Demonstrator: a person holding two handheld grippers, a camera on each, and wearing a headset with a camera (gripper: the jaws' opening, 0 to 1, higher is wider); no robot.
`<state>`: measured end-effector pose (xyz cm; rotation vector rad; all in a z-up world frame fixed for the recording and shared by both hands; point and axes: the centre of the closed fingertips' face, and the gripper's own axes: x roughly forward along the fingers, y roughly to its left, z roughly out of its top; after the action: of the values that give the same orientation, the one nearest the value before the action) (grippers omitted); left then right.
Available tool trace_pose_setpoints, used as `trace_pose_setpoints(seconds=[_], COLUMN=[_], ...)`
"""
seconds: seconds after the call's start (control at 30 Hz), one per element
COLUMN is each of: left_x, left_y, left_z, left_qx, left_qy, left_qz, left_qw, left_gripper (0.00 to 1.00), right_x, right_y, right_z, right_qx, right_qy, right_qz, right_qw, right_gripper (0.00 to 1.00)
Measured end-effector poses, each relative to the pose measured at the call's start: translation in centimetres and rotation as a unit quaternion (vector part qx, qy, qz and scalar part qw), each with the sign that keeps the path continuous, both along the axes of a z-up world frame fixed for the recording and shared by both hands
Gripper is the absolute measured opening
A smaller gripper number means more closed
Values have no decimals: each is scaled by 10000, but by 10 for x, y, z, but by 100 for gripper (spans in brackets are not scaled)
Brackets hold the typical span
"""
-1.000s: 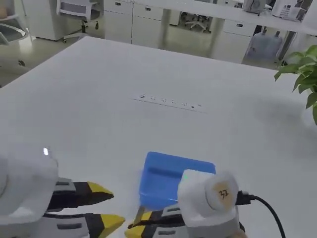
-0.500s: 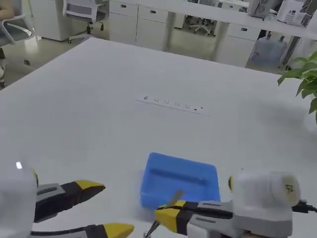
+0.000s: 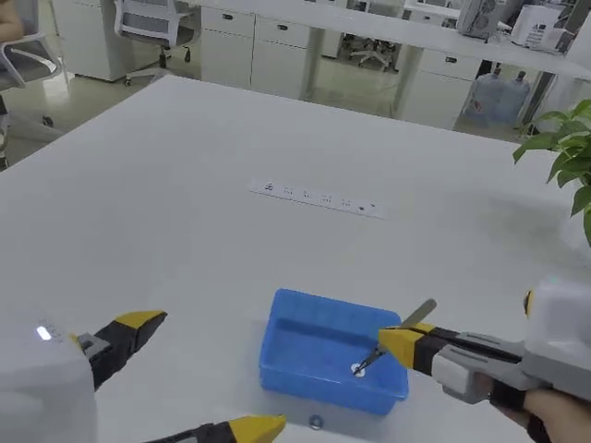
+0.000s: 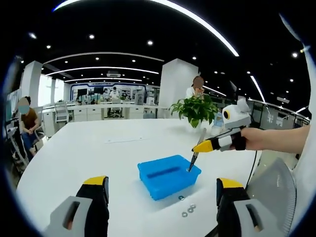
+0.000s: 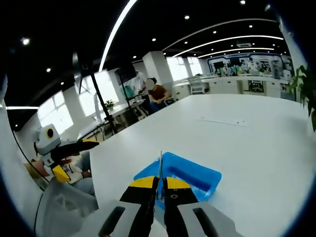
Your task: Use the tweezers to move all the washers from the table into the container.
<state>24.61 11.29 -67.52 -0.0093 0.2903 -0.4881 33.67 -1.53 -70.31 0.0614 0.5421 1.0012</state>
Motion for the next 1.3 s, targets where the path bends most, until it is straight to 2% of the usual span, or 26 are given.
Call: trace_pose_setpoints(seconds=[0.07,0.1,0.13,0.3,0.37,0.47,0.6,0.73,0.83,1.03,1.17,1.2,1.3], left_x=[3,4,4,5,6,8,7,9,9,9,9,9,9], left_y=[1,-1,-4,-9,-6,-6,-2,0,4,7,5,5,4], left_z=[-5,-7,-10,-18,-19,-13,-15,-15,-16,-18,-18,-19,-18], left_qx=[418,635,726,588,637,352,311,215,288,354,346,394,354], left_qy=[-79,-173,-185,-210,-140,-230,-213,-218,-218,-196,-200,-189,-187], left_qz=[52,18,-69,-66,-22,17,81,161,247,312,271,261,246], left_qw=[9991,9978,9972,9980,9979,9991,9993,9994,9990,9987,9988,9987,9989], left_gripper=[98,99,99,99,99,99,96,97,95,95,96,96,96], right_x=[7,12,14,28,34,37,35,35,38,39,40,39,35], right_y=[-4,-6,-6,-8,-10,-4,-1,0,-1,-5,-6,-6,-4], right_z=[-6,-9,-11,-23,-31,-42,-55,-57,-58,-59,-54,-51,-38], right_qx=[-177,-183,-198,-543,-811,-980,-1391,-1306,-1163,-1170,-1043,-1006,-784], right_qy=[-52,-21,-19,-155,-261,-368,-512,-464,-377,-408,-437,-462,-513], right_qz=[-70,-128,-139,-204,-123,45,325,288,217,136,79,26,-17], right_qw=[9998,9997,9997,9982,9963,9945,9884,9899,9923,9922,9936,9938,9956], right_gripper=[2,2,2,2,2,2,2,2,2,2,3,3,3])
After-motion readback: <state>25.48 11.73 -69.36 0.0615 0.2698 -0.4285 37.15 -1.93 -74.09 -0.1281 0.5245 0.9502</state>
